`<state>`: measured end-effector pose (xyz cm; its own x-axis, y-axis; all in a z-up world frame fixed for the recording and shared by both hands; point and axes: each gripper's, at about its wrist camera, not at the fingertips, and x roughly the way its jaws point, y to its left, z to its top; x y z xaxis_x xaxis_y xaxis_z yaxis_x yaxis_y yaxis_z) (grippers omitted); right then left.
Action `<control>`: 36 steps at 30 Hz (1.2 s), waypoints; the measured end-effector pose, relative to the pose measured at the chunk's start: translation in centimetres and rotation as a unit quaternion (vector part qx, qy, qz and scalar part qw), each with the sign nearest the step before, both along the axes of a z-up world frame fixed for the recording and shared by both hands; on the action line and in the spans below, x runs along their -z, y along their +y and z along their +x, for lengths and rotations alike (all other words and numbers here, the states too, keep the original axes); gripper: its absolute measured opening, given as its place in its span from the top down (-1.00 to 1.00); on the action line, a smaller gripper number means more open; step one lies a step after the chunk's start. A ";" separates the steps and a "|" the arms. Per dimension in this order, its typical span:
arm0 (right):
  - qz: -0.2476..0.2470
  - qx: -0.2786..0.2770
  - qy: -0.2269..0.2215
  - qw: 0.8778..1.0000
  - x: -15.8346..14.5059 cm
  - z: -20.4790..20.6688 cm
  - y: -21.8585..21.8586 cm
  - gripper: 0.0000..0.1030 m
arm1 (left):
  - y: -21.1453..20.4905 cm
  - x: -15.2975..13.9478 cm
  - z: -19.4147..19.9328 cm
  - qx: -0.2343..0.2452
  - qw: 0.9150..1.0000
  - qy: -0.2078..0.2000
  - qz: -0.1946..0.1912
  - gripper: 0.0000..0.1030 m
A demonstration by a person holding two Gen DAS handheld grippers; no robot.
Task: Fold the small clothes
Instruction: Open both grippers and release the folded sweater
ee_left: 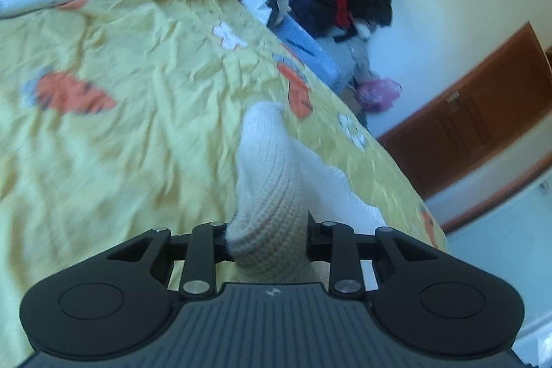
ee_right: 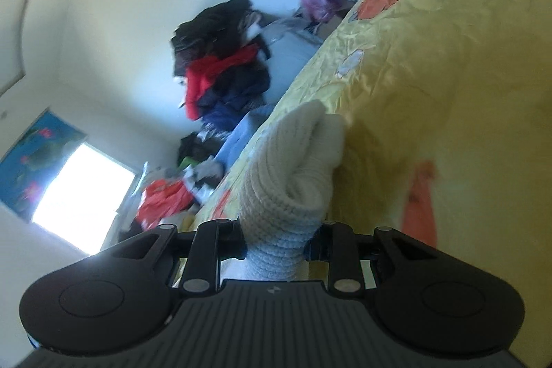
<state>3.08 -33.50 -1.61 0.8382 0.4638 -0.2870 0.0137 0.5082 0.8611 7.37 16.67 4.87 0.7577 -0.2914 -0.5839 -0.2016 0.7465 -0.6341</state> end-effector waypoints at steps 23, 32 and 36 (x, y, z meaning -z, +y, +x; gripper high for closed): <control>-0.197 0.018 0.039 0.979 -2.1 -14.9 -4.7 -0.32 | 4.0 -2.8 -15.1 0.022 0.990 -0.028 0.137 -0.61; -0.346 -0.128 0.019 0.929 -2.4 1.2 -0.1 -0.33 | -3.4 -1.0 -1.0 0.105 0.955 -0.020 0.278 -0.58; -0.316 -0.151 0.030 0.936 -1.2 4.5 0.6 -0.23 | -5.9 1.1 2.7 0.142 0.942 0.004 0.304 0.00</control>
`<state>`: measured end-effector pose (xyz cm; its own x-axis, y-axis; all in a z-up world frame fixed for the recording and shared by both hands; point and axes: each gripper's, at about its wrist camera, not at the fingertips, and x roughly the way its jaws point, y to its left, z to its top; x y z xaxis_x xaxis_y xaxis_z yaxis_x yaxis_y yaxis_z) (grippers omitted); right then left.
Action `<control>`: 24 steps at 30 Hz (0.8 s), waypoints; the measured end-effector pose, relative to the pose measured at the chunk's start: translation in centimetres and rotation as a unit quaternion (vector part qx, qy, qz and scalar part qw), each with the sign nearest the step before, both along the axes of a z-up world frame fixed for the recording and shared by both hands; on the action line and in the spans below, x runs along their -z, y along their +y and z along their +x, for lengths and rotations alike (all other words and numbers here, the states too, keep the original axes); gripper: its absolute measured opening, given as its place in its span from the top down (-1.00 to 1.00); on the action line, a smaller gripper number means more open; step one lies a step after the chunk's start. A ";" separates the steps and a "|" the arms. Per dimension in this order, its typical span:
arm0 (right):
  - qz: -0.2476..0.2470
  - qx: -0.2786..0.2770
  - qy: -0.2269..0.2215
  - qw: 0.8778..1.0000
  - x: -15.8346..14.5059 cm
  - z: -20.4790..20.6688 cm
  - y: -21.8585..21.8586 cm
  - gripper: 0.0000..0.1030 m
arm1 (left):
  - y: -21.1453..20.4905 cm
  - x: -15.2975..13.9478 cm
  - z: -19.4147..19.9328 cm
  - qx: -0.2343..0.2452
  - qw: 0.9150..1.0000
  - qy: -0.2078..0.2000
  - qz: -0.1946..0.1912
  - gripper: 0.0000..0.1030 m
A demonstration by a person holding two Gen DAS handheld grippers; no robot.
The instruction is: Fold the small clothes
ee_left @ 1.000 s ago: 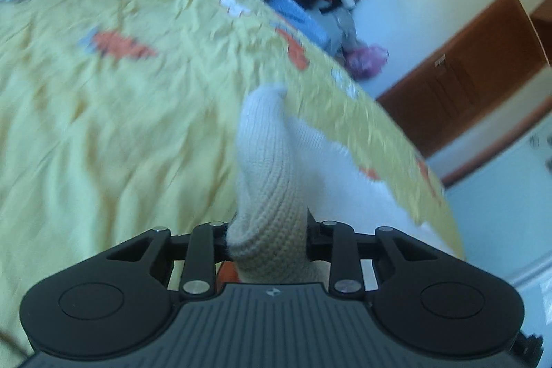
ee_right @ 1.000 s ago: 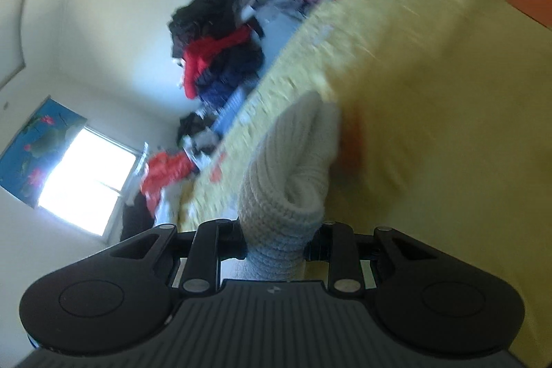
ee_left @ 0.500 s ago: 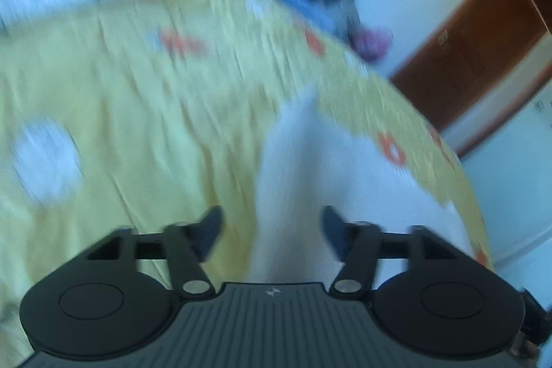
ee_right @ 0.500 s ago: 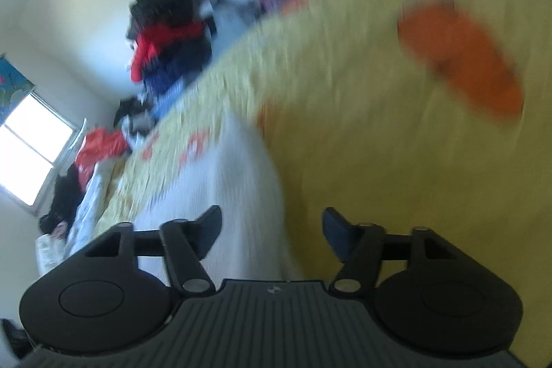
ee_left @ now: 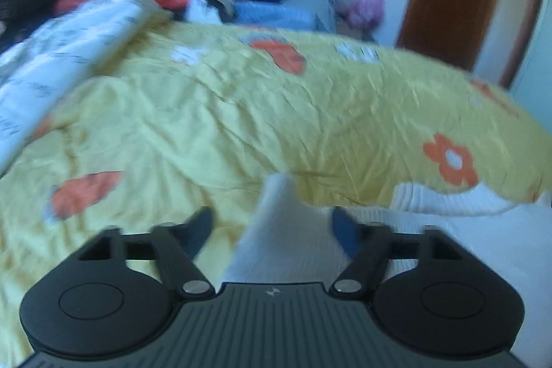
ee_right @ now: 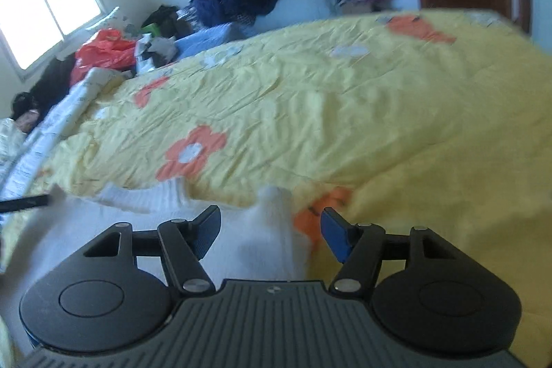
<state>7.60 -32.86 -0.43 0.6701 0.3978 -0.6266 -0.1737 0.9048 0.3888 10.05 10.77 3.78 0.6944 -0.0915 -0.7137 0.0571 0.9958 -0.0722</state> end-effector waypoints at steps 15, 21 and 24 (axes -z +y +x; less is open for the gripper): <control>0.056 0.044 0.008 0.997 2.5 2.1 -0.6 0.71 | 0.7 3.0 2.2 -0.045 0.998 -0.006 0.043 0.84; 0.019 0.091 -0.015 0.996 1.2 0.2 -0.5 0.01 | 0.5 1.7 0.7 -0.041 0.997 -0.029 0.063 0.69; 0.008 0.115 -0.084 0.990 -2.1 -2.5 -1.2 0.02 | -0.2 -0.4 -0.7 -0.047 0.994 -0.056 0.082 0.63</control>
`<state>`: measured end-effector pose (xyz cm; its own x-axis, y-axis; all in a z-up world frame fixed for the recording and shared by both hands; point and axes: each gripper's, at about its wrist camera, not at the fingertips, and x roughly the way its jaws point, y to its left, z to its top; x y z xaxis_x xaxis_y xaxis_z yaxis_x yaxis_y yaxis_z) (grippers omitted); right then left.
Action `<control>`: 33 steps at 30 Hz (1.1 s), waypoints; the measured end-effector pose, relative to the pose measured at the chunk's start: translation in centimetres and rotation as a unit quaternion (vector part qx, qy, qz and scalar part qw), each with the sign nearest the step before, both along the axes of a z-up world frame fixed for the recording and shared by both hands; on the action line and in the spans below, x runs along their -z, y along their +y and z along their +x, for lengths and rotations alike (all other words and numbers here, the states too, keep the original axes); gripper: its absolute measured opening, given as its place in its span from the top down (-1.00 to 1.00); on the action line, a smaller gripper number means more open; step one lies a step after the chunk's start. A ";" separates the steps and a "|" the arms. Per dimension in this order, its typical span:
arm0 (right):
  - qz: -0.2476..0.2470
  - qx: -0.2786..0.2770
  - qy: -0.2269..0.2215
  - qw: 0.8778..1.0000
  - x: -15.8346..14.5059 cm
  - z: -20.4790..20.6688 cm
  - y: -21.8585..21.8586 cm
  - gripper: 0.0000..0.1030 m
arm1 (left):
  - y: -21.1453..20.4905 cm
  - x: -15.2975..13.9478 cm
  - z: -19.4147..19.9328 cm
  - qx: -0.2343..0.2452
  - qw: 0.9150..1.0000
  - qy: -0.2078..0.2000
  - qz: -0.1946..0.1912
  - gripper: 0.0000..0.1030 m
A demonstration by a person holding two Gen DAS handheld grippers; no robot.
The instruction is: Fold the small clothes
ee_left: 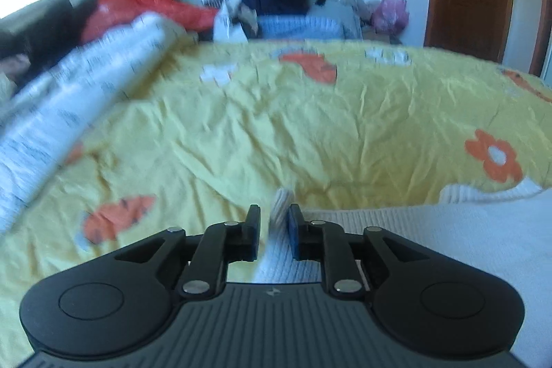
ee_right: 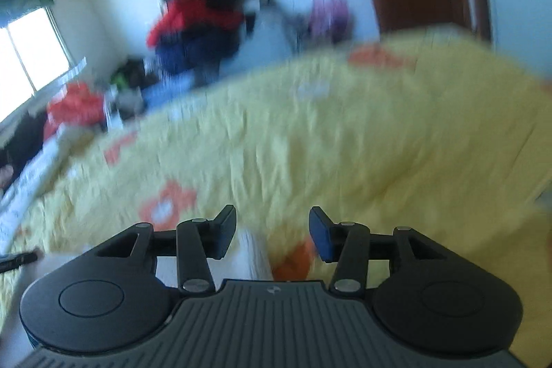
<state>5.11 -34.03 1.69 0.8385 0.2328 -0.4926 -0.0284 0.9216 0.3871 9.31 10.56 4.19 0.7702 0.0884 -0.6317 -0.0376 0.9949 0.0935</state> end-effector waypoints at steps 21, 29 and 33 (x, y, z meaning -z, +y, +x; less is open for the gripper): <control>-0.153 -0.098 0.075 0.980 4.7 4.3 8.4 -0.39 | -3.3 4.2 2.5 0.001 1.000 0.023 -0.016 0.18; -0.193 -0.063 -0.010 0.979 0.3 -2.0 9.2 -0.41 | -3.2 -0.1 -2.4 0.002 0.999 -0.017 -0.047 0.20; -0.188 -0.129 -0.017 0.973 -0.4 -7.1 9.8 -0.56 | -5.0 -0.3 -7.2 0.082 0.996 -0.009 -0.044 0.01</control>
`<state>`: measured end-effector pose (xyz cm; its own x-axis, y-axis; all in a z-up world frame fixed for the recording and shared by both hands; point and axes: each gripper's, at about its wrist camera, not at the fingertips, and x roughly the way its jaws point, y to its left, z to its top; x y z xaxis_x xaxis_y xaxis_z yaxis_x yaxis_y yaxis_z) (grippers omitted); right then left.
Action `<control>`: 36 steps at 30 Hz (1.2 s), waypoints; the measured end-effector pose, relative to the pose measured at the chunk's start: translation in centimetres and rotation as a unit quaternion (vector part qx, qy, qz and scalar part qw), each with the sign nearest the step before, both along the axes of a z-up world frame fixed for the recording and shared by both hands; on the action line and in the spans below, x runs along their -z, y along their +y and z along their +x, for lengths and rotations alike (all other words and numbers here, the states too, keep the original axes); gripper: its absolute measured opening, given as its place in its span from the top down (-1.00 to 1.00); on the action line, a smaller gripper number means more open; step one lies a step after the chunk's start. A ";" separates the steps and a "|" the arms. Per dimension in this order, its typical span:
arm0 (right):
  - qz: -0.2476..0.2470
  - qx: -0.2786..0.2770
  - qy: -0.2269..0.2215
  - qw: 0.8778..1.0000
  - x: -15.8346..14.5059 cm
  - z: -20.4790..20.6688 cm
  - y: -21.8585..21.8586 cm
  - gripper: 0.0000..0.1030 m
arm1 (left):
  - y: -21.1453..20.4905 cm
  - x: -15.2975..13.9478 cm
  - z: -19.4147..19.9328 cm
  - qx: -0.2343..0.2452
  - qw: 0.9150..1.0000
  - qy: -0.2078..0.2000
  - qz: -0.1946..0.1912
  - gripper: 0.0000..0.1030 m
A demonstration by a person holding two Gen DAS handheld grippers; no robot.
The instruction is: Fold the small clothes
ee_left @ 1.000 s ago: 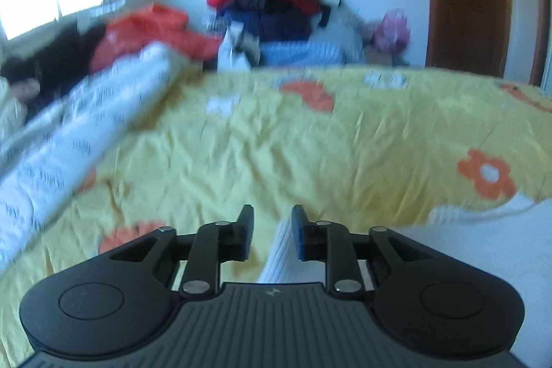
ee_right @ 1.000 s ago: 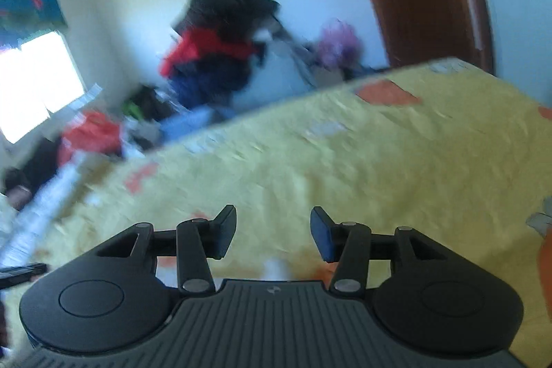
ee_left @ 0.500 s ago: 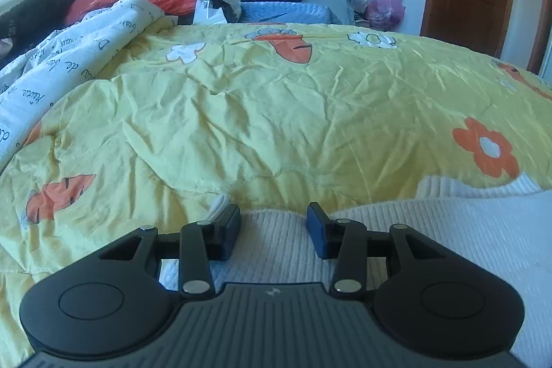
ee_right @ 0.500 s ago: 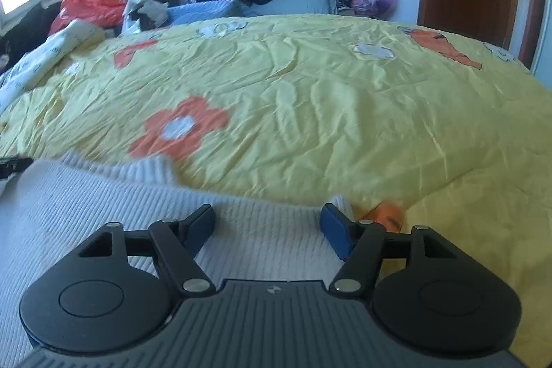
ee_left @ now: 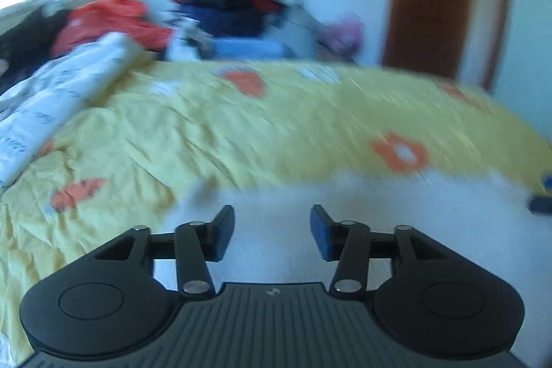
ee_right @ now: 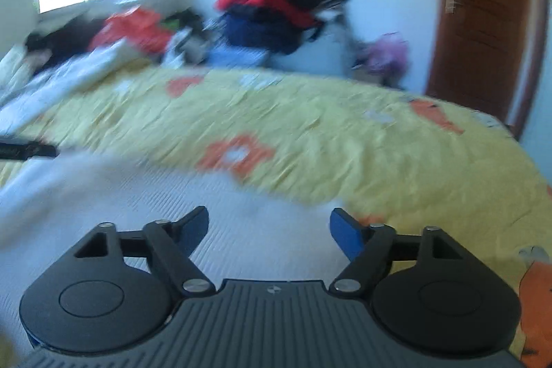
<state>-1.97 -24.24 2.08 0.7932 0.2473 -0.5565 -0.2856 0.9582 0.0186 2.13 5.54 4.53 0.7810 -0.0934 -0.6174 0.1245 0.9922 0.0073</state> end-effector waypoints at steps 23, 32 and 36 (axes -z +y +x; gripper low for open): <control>0.195 0.111 0.094 0.970 3.9 -10.8 -11.2 -0.35 | 11.3 4.2 -11.0 -0.148 0.966 0.052 -0.204 -0.34; 0.164 0.049 0.105 0.980 5.5 -6.2 -8.7 0.51 | 9.1 4.8 -6.1 -0.111 0.981 0.037 -0.157 0.27; 0.172 0.079 0.108 0.976 4.3 -8.0 -8.7 -0.01 | 9.3 3.1 -8.3 -0.121 0.981 0.033 -0.147 0.26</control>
<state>-9.98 -32.98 -2.21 0.7093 0.3337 -0.6210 -0.0892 0.9163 0.3905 -6.20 14.80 1.38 0.7614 -0.0915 -0.6418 -0.1249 0.9508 -0.2836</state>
